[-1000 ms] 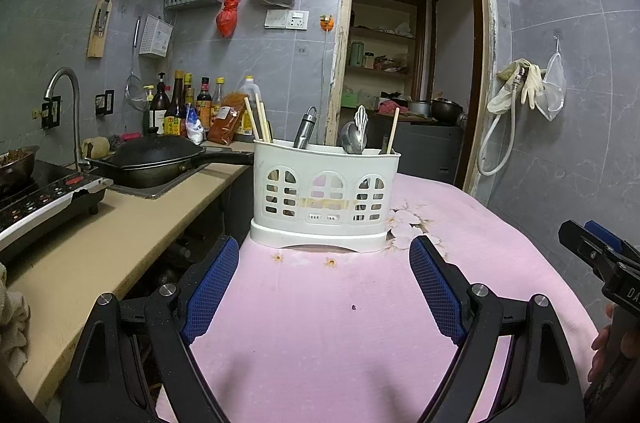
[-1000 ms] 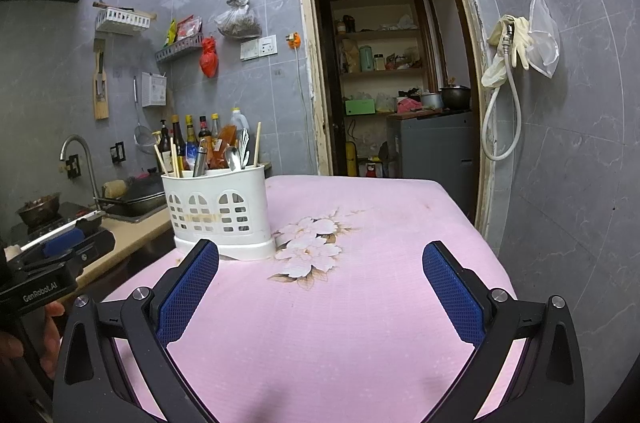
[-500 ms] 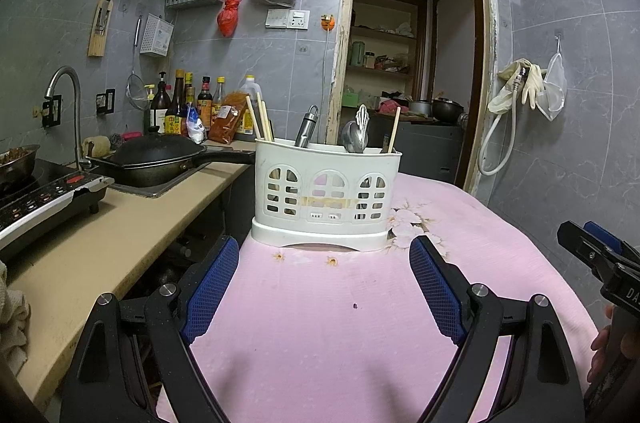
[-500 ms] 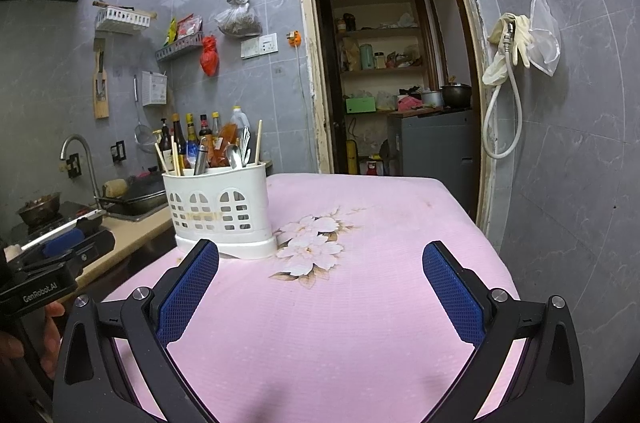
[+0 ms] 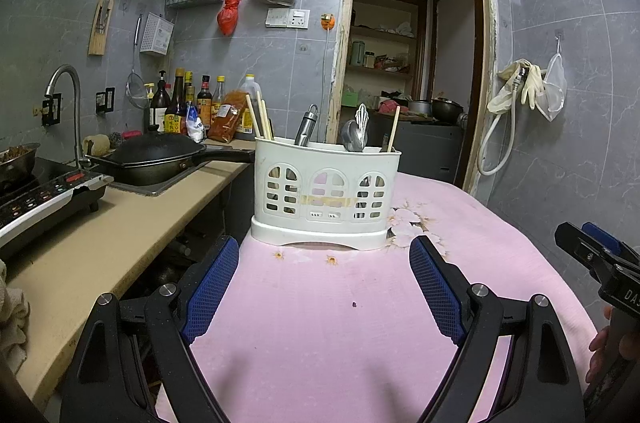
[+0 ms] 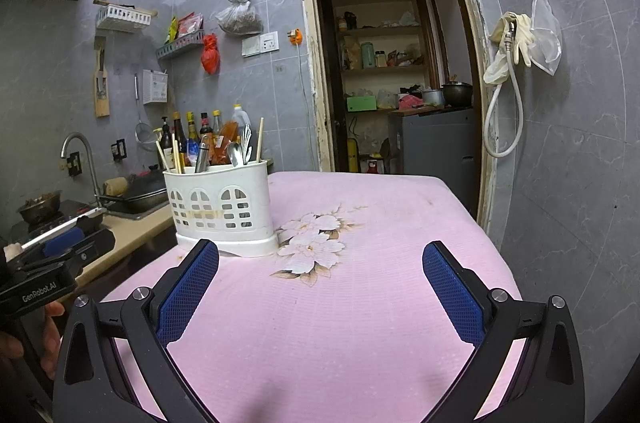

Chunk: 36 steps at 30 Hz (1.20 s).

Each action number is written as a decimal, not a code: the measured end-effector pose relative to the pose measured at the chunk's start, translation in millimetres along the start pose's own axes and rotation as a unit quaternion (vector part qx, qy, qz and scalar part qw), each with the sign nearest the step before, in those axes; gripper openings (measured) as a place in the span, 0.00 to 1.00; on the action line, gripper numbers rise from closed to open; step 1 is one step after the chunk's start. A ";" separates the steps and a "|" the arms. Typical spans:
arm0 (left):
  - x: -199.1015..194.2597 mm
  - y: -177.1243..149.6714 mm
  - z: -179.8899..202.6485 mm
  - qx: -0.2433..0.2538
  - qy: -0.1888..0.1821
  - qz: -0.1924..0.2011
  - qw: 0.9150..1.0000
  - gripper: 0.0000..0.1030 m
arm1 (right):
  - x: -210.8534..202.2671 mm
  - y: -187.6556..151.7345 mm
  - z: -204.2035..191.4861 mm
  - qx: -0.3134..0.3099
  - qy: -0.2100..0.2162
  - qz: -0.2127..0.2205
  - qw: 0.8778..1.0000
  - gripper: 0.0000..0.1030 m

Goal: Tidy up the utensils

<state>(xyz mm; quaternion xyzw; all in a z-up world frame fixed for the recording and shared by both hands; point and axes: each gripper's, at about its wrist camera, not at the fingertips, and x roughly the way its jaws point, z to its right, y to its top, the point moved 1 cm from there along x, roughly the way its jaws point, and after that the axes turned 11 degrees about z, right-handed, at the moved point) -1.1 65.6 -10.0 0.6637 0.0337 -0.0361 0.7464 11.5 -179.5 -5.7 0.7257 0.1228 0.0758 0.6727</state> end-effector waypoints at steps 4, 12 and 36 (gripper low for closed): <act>-1.3 -1.4 -1.2 0.001 0.005 -0.001 1.000 0.81 | 0.8 -1.0 -1.2 0.000 0.001 -0.001 1.000 1.00; -0.4 -6.1 -2.2 0.007 0.026 0.010 1.000 0.81 | 0.2 -3.1 -5.3 0.002 0.002 -0.003 1.000 1.00; 2.4 -8.7 -7.3 0.006 0.038 0.003 0.999 0.81 | -0.3 -2.3 -8.2 0.000 0.005 -0.005 1.000 1.00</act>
